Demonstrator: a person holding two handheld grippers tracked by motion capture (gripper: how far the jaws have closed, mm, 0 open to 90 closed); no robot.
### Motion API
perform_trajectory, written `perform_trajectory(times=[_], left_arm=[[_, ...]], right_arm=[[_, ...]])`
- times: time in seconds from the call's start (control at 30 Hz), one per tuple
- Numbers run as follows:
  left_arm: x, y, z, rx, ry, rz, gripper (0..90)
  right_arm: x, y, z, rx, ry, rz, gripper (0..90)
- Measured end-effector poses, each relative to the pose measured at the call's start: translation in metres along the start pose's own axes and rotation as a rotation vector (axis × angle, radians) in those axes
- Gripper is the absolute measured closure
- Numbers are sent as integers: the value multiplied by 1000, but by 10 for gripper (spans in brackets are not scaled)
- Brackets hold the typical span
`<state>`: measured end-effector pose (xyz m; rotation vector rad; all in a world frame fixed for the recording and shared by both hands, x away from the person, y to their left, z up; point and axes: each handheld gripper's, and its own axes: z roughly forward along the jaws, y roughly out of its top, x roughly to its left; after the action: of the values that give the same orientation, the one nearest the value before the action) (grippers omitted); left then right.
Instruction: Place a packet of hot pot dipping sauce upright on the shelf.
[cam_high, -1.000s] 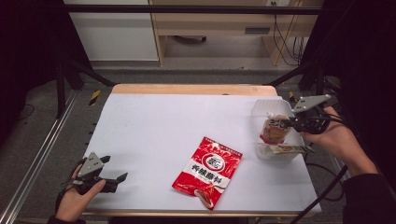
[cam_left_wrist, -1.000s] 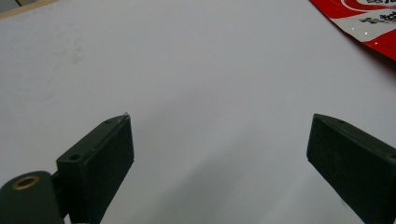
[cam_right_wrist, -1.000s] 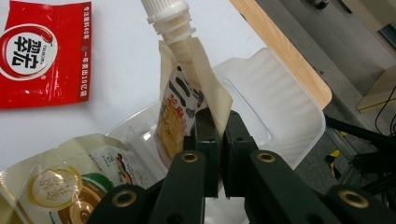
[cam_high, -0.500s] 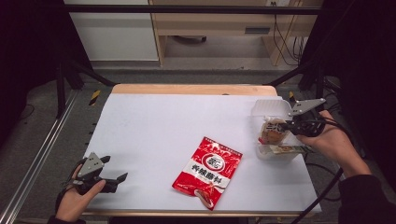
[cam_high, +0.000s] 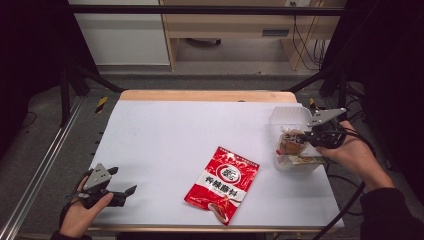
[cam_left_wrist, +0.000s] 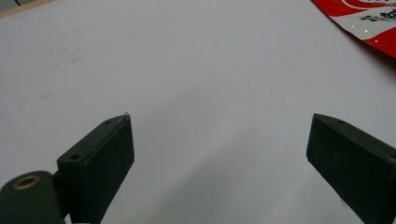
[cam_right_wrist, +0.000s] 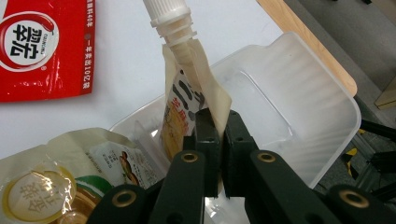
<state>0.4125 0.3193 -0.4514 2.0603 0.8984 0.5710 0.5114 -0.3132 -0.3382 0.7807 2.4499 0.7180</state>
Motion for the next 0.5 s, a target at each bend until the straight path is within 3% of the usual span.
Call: perform_trajectory(times=[0.5], left_arm=[[-1,0,1,5,-3,3,73]], right_arm=[[2,-5,5,2,12,11,877]])
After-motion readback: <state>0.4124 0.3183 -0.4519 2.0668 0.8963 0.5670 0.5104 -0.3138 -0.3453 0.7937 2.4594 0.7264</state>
